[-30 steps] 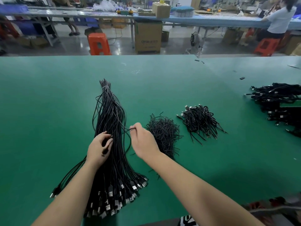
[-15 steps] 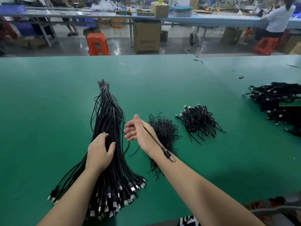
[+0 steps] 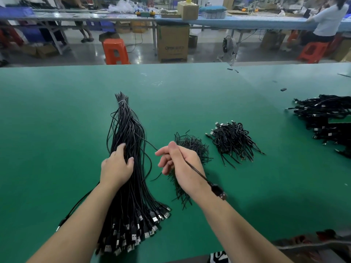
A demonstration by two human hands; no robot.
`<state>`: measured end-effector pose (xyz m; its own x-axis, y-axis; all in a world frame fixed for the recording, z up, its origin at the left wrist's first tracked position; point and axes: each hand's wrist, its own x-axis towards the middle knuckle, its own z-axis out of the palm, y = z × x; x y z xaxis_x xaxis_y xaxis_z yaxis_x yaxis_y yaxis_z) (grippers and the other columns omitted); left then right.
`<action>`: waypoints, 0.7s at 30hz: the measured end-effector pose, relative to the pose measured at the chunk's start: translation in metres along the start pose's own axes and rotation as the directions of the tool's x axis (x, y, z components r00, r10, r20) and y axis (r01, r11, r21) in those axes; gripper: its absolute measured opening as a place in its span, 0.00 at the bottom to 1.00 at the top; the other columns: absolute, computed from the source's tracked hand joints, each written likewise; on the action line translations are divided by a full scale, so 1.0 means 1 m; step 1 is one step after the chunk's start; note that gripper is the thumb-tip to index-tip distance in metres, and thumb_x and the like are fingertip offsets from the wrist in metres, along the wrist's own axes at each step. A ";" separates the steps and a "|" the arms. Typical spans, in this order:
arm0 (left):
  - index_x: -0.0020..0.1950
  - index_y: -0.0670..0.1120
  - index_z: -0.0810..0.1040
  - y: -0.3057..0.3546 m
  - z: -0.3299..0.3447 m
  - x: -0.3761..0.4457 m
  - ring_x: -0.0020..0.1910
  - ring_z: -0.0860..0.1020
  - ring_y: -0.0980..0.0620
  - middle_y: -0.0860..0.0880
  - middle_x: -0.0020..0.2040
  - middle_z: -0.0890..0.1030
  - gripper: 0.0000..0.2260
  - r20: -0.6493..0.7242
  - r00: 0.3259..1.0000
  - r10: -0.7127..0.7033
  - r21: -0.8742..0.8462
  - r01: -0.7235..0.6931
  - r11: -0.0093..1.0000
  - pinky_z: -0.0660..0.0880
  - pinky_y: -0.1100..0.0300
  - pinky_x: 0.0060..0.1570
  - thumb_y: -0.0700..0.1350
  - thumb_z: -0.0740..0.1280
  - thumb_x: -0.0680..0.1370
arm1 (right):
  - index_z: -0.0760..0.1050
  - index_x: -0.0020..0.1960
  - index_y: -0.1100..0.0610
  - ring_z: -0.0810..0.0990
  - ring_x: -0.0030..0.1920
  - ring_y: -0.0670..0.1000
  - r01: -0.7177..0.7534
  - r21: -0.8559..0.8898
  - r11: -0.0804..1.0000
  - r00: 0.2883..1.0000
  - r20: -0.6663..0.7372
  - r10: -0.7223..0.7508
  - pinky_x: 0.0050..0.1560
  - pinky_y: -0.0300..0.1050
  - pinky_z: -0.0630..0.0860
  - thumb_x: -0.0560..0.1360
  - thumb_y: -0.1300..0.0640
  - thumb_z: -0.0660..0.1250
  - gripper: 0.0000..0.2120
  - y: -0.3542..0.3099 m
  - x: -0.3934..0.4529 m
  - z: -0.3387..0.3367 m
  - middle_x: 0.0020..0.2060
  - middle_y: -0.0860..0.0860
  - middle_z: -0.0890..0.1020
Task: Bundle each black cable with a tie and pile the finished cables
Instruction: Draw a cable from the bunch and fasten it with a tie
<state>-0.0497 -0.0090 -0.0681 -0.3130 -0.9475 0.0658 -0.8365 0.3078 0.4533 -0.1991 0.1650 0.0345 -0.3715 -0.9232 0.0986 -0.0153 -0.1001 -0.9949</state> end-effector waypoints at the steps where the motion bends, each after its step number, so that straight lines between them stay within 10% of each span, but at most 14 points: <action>1: 0.78 0.51 0.62 0.009 -0.007 0.002 0.66 0.73 0.39 0.40 0.70 0.72 0.27 -0.023 0.999 0.032 0.052 -0.031 0.998 0.67 0.44 0.66 0.52 0.64 0.80 | 0.84 0.44 0.51 0.79 0.32 0.49 -0.022 0.019 1.000 0.999 0.041 0.022 0.36 0.40 0.76 0.79 0.36 0.56 0.25 -0.004 0.001 -0.002 0.33 0.51 0.82; 9: 0.59 0.48 0.81 0.071 -0.018 0.001 0.47 0.78 0.48 0.49 0.50 0.76 0.12 0.083 0.943 0.321 -0.223 -0.297 0.929 0.74 0.54 0.50 0.50 0.60 0.84 | 0.81 0.49 0.59 0.75 0.28 0.49 0.056 0.188 0.981 0.994 0.077 -0.072 0.30 0.39 0.75 0.76 0.51 0.69 0.10 -0.050 0.009 -0.033 0.30 0.51 0.79; 13: 0.51 0.46 0.80 0.057 -0.018 -0.007 0.46 0.77 0.47 0.49 0.48 0.76 0.15 0.256 0.932 0.257 0.026 -0.272 0.962 0.76 0.51 0.49 0.52 0.57 0.85 | 0.78 0.55 0.62 0.85 0.40 0.53 0.179 0.363 0.914 0.984 -0.045 -0.175 0.44 0.44 0.82 0.75 0.58 0.66 0.11 -0.072 0.015 -0.058 0.40 0.56 0.86; 17: 0.48 0.50 0.79 0.049 -0.028 -0.021 0.44 0.77 0.51 0.51 0.47 0.75 0.15 0.329 0.913 0.240 0.130 -0.296 0.946 0.77 0.54 0.47 0.55 0.57 0.84 | 0.83 0.49 0.56 0.77 0.32 0.48 0.167 0.304 0.938 0.983 -0.125 -0.135 0.35 0.40 0.76 0.76 0.53 0.66 0.10 -0.072 0.022 -0.067 0.32 0.51 0.80; 21: 0.37 0.51 0.75 0.053 -0.047 -0.038 0.33 0.74 0.57 0.54 0.35 0.77 0.16 0.631 0.747 0.210 0.083 -0.334 0.939 0.69 0.61 0.35 0.53 0.62 0.83 | 0.84 0.44 0.52 0.75 0.35 0.46 0.135 0.368 0.920 0.977 -0.202 -0.062 0.45 0.43 0.76 0.75 0.50 0.67 0.09 -0.060 0.029 -0.068 0.33 0.48 0.76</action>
<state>-0.0608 0.0390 -0.0045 -0.6930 -0.5880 -0.4172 -0.7183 0.6127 0.3297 -0.2718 0.1699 0.0959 -0.5500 -0.8209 0.1534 0.2776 -0.3529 -0.8935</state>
